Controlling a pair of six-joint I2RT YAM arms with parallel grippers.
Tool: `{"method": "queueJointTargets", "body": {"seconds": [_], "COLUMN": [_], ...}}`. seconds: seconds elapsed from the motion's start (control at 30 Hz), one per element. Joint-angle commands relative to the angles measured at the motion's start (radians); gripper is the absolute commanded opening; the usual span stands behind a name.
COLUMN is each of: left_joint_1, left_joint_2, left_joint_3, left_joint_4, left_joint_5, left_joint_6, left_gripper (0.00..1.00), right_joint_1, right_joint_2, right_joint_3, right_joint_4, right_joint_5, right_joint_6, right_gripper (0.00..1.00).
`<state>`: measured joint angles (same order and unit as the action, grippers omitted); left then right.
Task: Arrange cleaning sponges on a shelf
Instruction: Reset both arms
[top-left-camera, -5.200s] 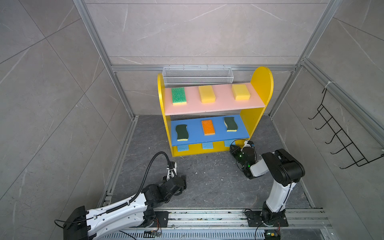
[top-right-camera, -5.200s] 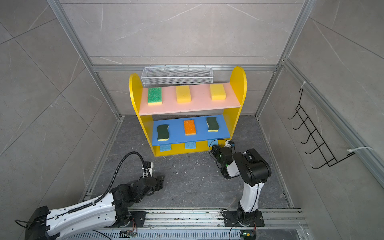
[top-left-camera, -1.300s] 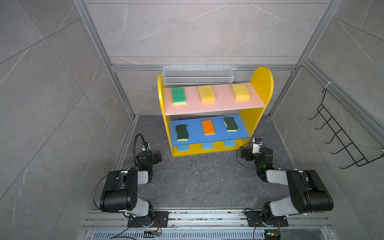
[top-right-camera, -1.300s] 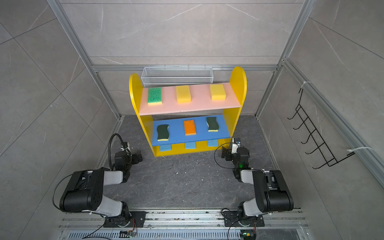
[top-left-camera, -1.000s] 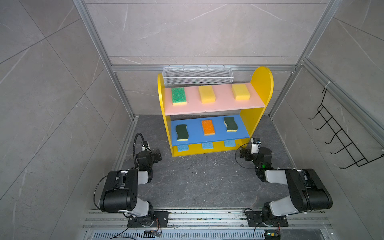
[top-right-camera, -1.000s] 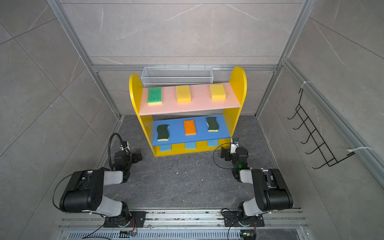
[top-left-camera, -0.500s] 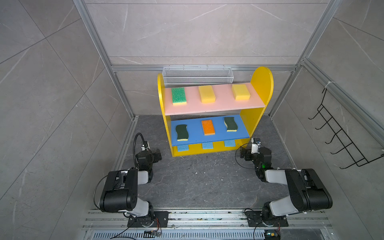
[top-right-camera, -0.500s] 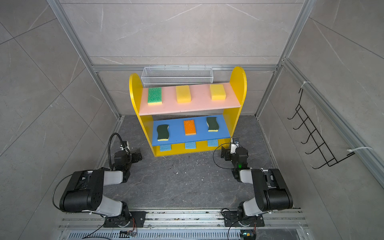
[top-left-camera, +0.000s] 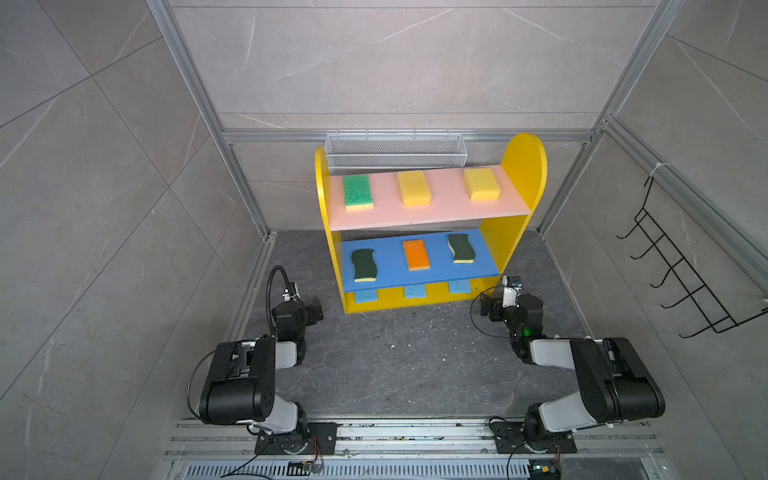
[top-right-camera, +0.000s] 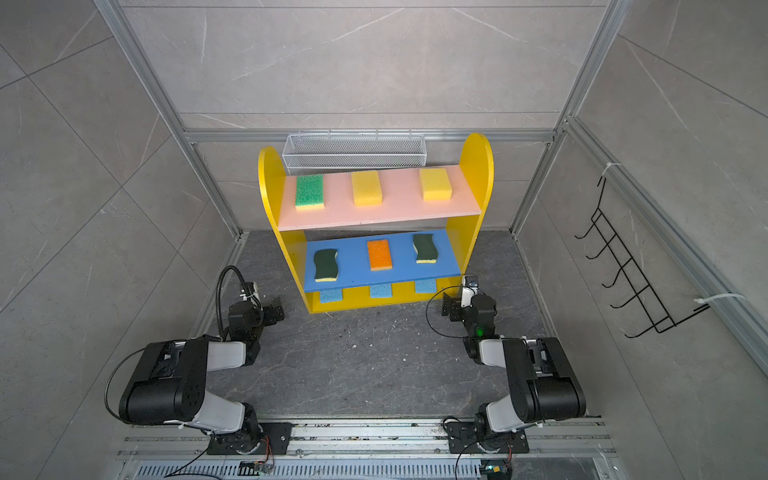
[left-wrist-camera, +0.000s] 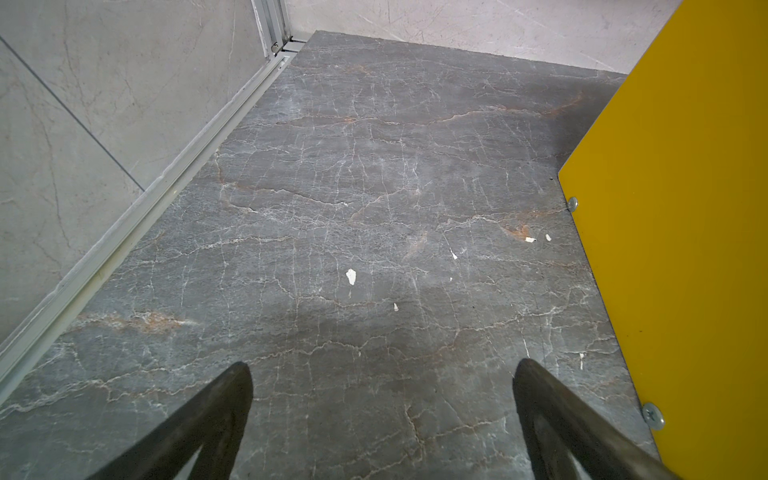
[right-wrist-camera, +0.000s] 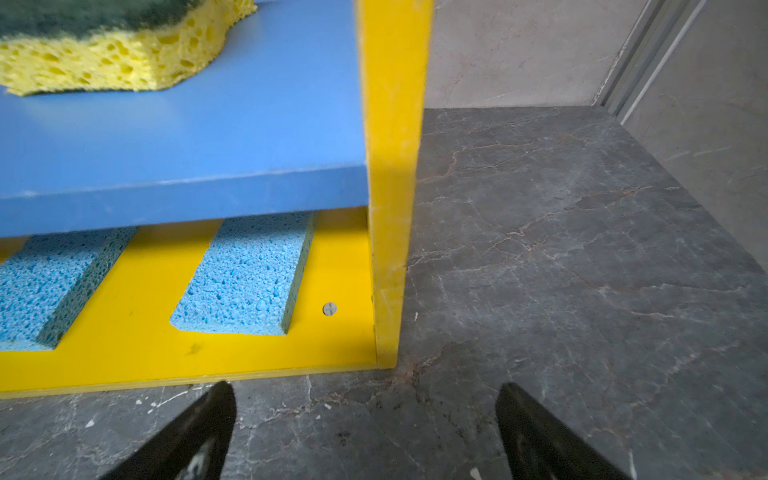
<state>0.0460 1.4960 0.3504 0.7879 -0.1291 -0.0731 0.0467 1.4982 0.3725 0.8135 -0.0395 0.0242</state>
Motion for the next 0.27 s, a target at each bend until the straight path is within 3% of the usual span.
{"method": "queueJointTargets", "body": {"seconds": [0.0, 0.23], "left_joint_1": [0.003, 0.003], "left_joint_2": [-0.002, -0.002], "left_joint_3": [0.01, 0.01], "left_joint_4": [0.052, 0.051], "left_joint_5": [-0.012, -0.012], "left_joint_6": [0.032, 0.032], "left_gripper": [1.0, 1.0], "right_joint_1": [0.009, 0.012], "right_joint_2": [0.008, 0.009], "right_joint_3": [0.008, 0.005], "right_joint_4": [0.015, 0.02], "right_joint_5": [0.015, 0.017], "right_joint_6": [-0.02, -0.023], "right_gripper": [1.0, 1.0]}}
